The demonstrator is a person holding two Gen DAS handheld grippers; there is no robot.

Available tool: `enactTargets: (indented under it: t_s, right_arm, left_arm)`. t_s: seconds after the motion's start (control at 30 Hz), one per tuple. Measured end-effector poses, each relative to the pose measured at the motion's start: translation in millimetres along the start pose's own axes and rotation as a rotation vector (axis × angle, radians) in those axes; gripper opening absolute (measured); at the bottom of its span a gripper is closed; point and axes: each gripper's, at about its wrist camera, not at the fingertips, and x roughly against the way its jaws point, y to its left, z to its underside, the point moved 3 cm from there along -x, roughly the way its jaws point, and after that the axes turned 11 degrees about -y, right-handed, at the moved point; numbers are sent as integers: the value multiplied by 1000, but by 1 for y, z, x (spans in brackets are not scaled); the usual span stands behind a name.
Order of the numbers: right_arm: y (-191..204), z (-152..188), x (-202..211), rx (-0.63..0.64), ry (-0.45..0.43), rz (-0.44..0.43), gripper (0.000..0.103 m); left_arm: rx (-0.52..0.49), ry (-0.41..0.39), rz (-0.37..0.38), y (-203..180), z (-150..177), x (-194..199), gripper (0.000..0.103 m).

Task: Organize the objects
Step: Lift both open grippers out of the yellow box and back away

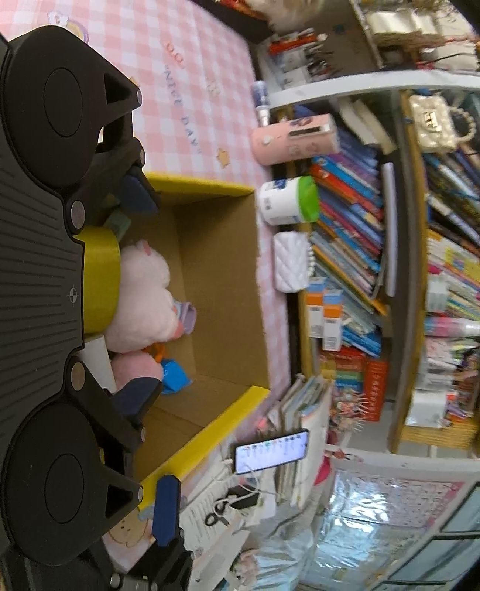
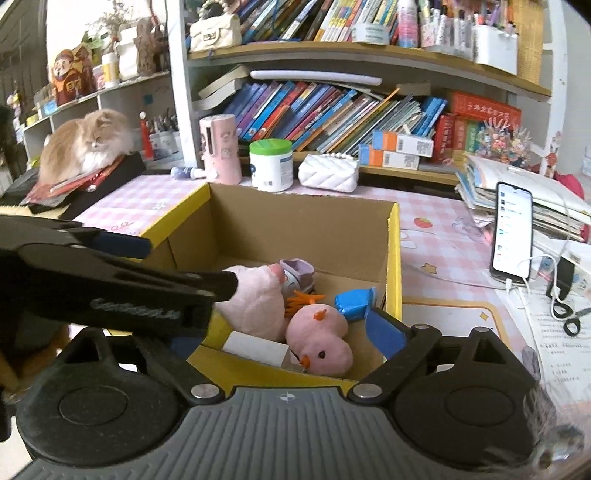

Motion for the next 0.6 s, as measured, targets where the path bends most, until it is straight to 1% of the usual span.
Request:
enactTargets:
  t_s: [0.17, 0.23, 0.33, 0.43, 0.6]
  right_arm:
    - [14, -2, 13, -38, -30, 63, 98]
    - [22, -3, 18, -48, -41, 83, 100]
    - [38, -3, 25, -53, -48, 128, 103]
    - [56, -2, 32, -46, -50, 163, 103]
    - [88, 9, 40, -18, -9, 214, 103]
  left_arm:
    - [24, -74, -52, 18, -6, 35, 101]
    - [33, -88, -77, 26, -5, 47, 102]
    - [51, -91, -126, 43, 3, 67, 103]
    - [69, -79, -164, 60, 16, 84, 103]
    - [83, -56, -211, 81, 37, 112, 103]
